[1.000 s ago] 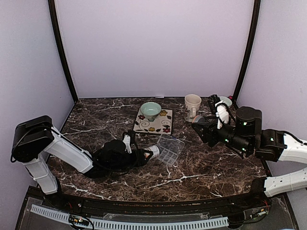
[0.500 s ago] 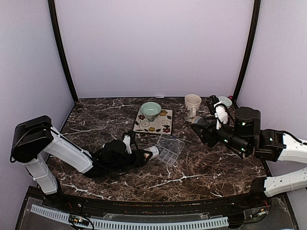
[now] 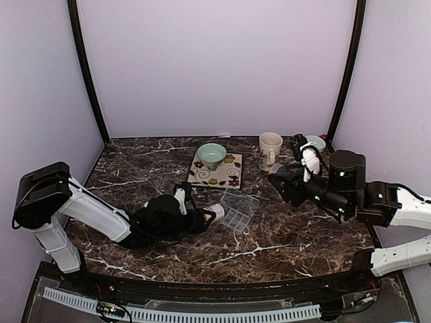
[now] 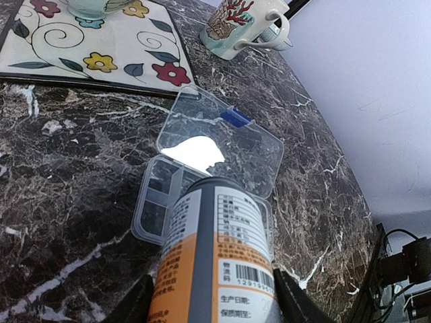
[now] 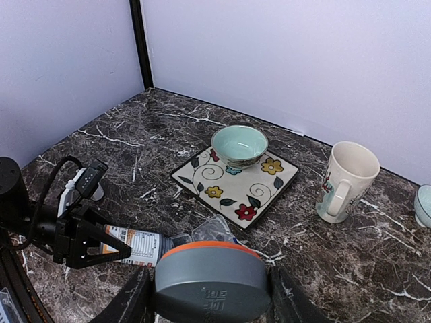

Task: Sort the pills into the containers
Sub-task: Pour the pill into the compartment of the pill container.

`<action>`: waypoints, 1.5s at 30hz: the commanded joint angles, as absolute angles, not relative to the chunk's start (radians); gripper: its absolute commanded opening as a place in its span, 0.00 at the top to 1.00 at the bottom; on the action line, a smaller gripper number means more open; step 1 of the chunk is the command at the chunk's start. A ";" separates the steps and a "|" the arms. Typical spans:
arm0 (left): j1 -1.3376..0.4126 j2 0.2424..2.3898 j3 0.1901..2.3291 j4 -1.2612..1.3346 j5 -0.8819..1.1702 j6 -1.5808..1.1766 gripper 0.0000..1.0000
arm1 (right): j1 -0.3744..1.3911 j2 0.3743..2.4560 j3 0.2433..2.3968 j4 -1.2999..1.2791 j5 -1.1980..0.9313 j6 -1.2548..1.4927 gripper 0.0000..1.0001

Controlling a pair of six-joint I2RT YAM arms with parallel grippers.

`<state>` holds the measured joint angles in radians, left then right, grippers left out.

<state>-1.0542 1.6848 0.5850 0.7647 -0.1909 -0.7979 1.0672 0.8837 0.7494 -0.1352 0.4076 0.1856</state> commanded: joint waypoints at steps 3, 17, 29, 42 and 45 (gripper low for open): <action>-1.063 1.643 0.607 0.751 -0.213 -0.784 1.00 | 1.062 0.882 0.762 -0.117 0.404 0.195 0.84; -1.069 1.640 0.622 0.711 -0.232 -0.785 1.00 | 1.061 0.884 0.760 -0.119 0.403 0.197 0.84; -1.073 1.640 0.631 0.696 -0.240 -0.783 1.00 | 1.062 0.885 0.759 -0.121 0.403 0.199 0.84; -1.080 1.629 0.638 0.673 -0.256 -0.778 1.00 | 1.062 0.886 0.761 -0.120 0.402 0.199 0.84; -1.080 1.628 0.640 0.667 -0.261 -0.779 1.00 | 1.061 0.887 0.761 -0.119 0.401 0.199 0.84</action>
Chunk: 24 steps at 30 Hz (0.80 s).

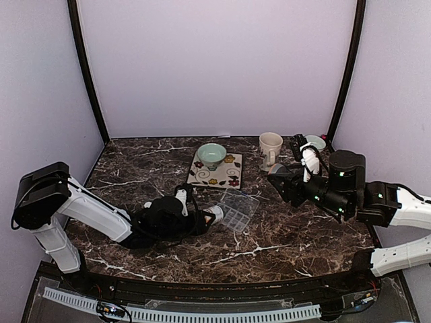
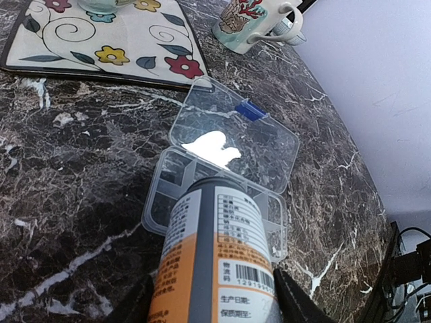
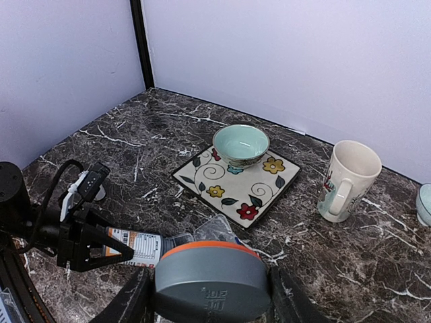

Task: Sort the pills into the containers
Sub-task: Pour the pill into the compartment of the pill container.

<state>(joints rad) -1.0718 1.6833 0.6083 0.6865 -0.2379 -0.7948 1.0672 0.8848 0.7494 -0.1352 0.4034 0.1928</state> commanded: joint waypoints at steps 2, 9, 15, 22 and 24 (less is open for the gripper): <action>-1.081 1.627 0.638 0.665 -0.264 -0.778 1.00 | 1.062 0.889 0.762 -0.120 0.400 0.198 0.84; -1.084 1.618 0.647 0.640 -0.273 -0.778 1.00 | 1.061 0.891 0.761 -0.119 0.400 0.200 0.84; -1.087 1.619 0.654 0.629 -0.274 -0.776 1.00 | 1.061 0.890 0.763 -0.120 0.398 0.201 0.84; -1.089 1.620 0.665 0.614 -0.278 -0.769 1.00 | 1.062 0.891 0.763 -0.122 0.399 0.199 0.84; -1.089 1.621 0.671 0.605 -0.279 -0.767 1.00 | 1.061 0.892 0.765 -0.123 0.399 0.199 0.84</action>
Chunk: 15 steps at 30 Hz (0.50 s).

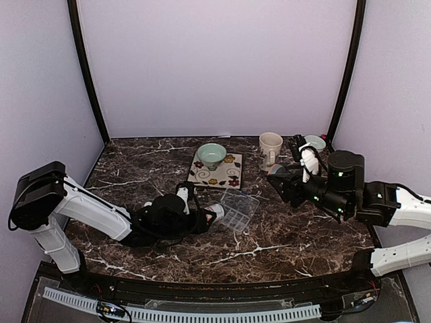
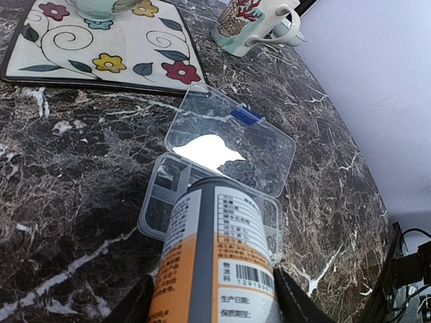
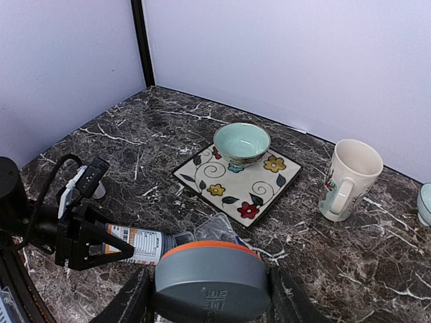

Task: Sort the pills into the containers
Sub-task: Pour the pill into the compartment of the pill container.

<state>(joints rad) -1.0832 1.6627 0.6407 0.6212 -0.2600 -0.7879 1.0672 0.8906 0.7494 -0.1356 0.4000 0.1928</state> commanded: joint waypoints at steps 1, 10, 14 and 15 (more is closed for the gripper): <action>-1.089 1.620 0.673 0.603 -0.280 -0.766 1.00 | 1.061 0.892 0.764 -0.123 0.398 0.200 0.84; -1.090 1.622 0.684 0.577 -0.286 -0.769 1.00 | 1.062 0.898 0.770 -0.121 0.397 0.198 0.83; -1.090 1.622 0.688 0.568 -0.288 -0.769 1.00 | 1.062 0.899 0.772 -0.123 0.397 0.196 0.83; -1.091 1.621 0.687 0.569 -0.288 -0.769 1.00 | 1.062 0.900 0.772 -0.123 0.397 0.197 0.83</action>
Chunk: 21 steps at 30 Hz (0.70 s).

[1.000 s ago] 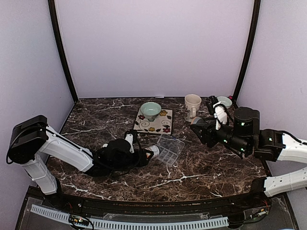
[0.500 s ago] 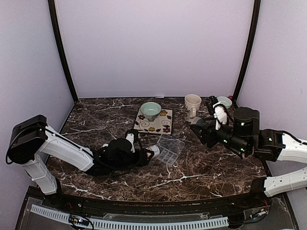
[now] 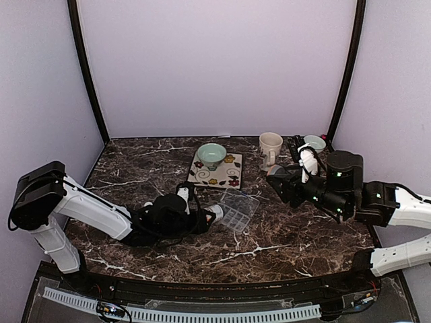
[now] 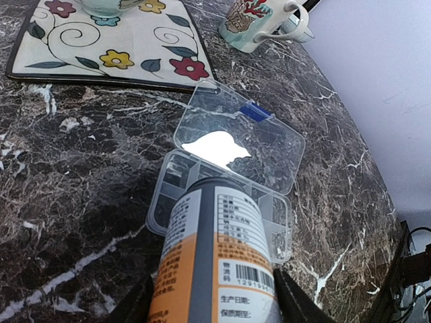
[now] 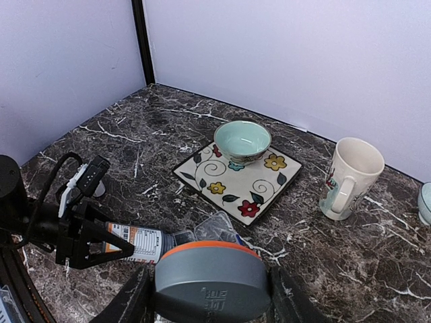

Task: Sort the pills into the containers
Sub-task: Pour the pill into the compartment of the pill container.

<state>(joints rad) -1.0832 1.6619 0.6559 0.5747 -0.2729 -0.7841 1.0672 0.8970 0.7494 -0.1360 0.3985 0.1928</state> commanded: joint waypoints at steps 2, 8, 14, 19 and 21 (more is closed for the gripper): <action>-1.090 1.623 0.690 0.566 -0.288 -0.767 1.00 | 1.061 0.901 0.774 -0.124 0.397 0.196 0.83; -1.091 1.622 0.698 0.555 -0.291 -0.762 1.00 | 1.062 0.903 0.772 -0.124 0.395 0.198 0.84; -1.092 1.624 0.713 0.532 -0.295 -0.756 1.00 | 1.062 0.902 0.771 -0.123 0.395 0.198 0.83; -1.093 1.625 0.720 0.511 -0.300 -0.758 1.00 | 1.062 0.902 0.770 -0.124 0.396 0.199 0.83; -1.095 1.626 0.725 0.505 -0.304 -0.758 1.00 | 1.061 0.901 0.767 -0.124 0.396 0.199 0.84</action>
